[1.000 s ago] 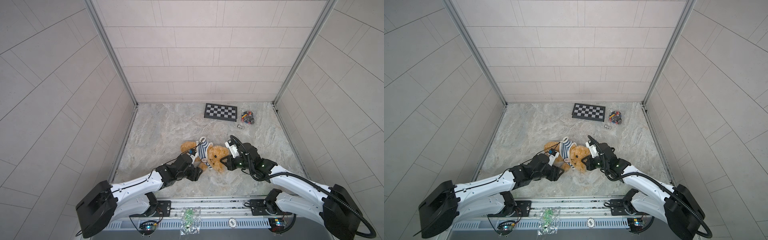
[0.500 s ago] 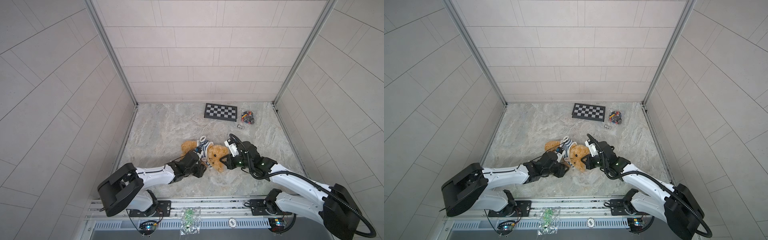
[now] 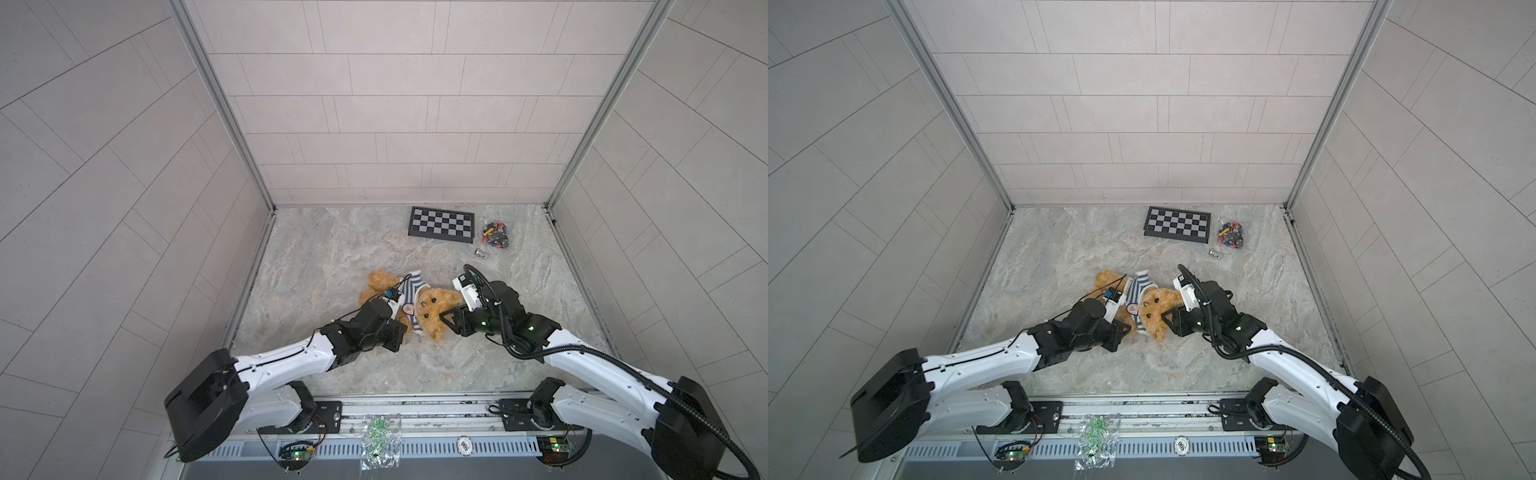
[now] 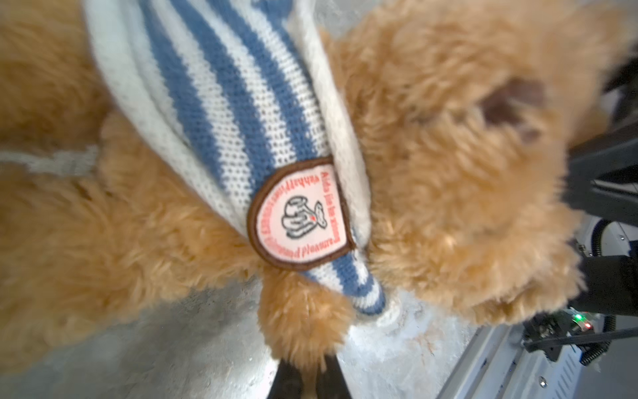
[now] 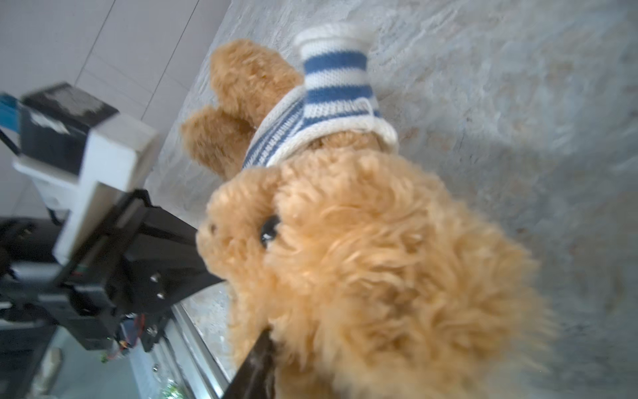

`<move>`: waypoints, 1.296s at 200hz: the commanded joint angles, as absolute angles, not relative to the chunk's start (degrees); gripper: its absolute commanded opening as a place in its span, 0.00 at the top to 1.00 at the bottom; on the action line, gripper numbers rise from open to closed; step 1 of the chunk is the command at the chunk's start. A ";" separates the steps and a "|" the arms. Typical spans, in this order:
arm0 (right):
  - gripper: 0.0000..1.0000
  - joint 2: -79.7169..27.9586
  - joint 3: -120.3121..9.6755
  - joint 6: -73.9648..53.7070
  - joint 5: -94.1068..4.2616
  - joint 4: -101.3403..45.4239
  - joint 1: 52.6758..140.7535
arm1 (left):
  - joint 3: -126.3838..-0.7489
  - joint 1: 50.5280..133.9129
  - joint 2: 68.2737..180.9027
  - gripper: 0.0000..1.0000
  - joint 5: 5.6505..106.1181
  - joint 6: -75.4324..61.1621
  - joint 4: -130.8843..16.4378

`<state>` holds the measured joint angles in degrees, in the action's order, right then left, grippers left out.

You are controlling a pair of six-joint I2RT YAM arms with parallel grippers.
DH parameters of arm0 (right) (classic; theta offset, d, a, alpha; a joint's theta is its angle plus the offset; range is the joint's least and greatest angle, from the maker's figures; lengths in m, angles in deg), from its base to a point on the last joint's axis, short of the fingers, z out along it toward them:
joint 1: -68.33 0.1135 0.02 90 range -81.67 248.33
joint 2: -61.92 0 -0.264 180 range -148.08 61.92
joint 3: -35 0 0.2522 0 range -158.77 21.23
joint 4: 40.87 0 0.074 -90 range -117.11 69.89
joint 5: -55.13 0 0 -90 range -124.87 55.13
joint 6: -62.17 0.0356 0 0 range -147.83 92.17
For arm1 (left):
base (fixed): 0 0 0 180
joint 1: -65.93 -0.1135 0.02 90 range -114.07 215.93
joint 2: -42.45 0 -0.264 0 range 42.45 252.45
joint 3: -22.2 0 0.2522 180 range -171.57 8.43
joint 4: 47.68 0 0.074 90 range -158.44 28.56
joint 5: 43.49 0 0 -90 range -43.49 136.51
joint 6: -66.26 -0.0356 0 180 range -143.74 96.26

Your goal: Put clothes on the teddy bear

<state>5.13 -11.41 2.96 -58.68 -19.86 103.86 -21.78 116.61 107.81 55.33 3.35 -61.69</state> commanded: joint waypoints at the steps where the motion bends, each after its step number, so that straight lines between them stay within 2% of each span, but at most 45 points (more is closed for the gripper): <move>1: 0.49 8.86 -16.08 -2.42 -56.23 -13.54 103.99 | -27.28 116.83 103.40 1.00 54.51 0.65 -68.30; 23: 0.35 12.77 -17.90 -6.36 -54.41 -9.11 104.50 | -31.66 116.34 102.65 1.00 55.92 -0.33 -73.61; 34: 0.32 14.33 -18.52 -7.94 -53.87 -7.09 104.54 | -33.40 115.99 102.82 1.00 57.12 -0.55 -75.23; 132: 0.21 20.97 -20.20 -13.78 -46.84 -0.57 106.57 | -36.87 111.30 101.29 1.00 66.35 -0.86 -79.17; 185: 0.20 15.47 -22.76 -16.61 -46.21 -4.93 110.67 | -36.96 111.22 101.34 1.00 68.77 -2.30 -79.69; 259: 0.19 2.23 -27.38 -20.02 -47.57 -13.94 110.87 | -34.42 111.41 101.33 1.00 72.89 -2.75 -78.14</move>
